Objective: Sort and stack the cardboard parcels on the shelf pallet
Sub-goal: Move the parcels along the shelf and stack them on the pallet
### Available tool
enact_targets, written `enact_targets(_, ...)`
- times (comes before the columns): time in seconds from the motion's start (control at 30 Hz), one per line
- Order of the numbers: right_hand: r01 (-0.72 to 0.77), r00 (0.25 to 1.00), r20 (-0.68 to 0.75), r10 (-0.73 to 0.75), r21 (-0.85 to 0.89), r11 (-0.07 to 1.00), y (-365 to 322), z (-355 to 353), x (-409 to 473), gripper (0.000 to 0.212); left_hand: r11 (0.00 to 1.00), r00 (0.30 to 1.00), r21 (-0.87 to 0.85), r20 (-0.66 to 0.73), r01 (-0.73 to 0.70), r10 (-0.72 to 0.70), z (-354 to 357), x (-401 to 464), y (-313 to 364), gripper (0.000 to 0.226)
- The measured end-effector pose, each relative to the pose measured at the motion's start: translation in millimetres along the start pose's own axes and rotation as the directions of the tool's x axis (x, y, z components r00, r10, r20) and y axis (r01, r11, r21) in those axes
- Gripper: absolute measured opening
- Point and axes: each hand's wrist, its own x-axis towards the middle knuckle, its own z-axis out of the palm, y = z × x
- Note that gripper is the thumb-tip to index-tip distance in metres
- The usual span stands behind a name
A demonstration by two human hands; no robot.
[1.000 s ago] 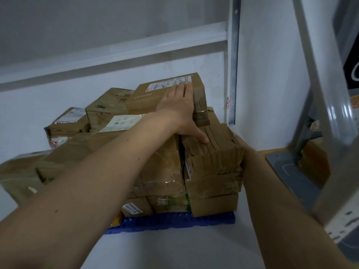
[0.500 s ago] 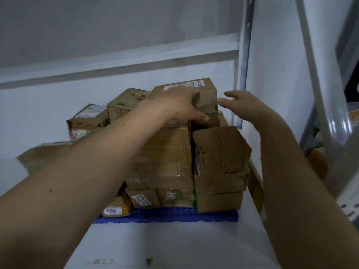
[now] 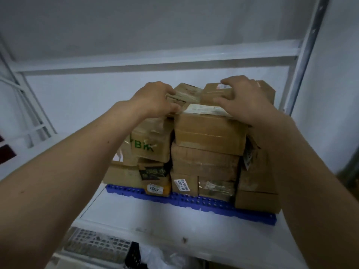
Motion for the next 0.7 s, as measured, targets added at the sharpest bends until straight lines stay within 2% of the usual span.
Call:
enact_targets(0.13,0.115,0.990,0.094,-0.108,-0.072,0.991,-54.9,23.5,-4.8,0.058,0.999,0.998,0.020,-0.054,-0.035,0.036,-15.3,-13.8,-46.8,0.045)
enact_targets(0.27,0.146,0.981,0.151,-0.123,-0.159,0.976,-105.0,53.7,-6.5,0.051,0.995,0.993,0.079,-0.099,-0.053,0.061,-22.6,-32.2,-101.2,0.033)
enact_targets(0.33,0.141,0.974,0.202,-0.100,-0.202,0.969,-124.5,69.5,-6.2,0.051,0.988,0.994,0.149,-0.094,-0.049,0.063,-23.2,-39.0,-131.4,0.024)
enact_targets(0.43,0.119,0.965,0.259,-0.047,-0.268,0.956,-145.8,91.0,-6.4,0.047,0.972,0.997,0.233,-0.057,-0.032,0.047,-17.0,-43.1,-172.9,0.025)
enact_targets(0.57,0.090,0.957,0.288,0.045,-0.438,0.895,-164.5,113.0,-3.7,0.037,0.964,0.999,0.264,0.024,-0.039,0.034,-6.3,-40.9,-208.1,0.023)
enact_targets(0.7,0.050,0.932,0.341,0.125,-0.462,0.885,-175.6,122.7,-0.8,0.023,0.967,0.991,0.231,0.101,-0.108,0.087,-0.1,-35.0,-223.3,0.025)
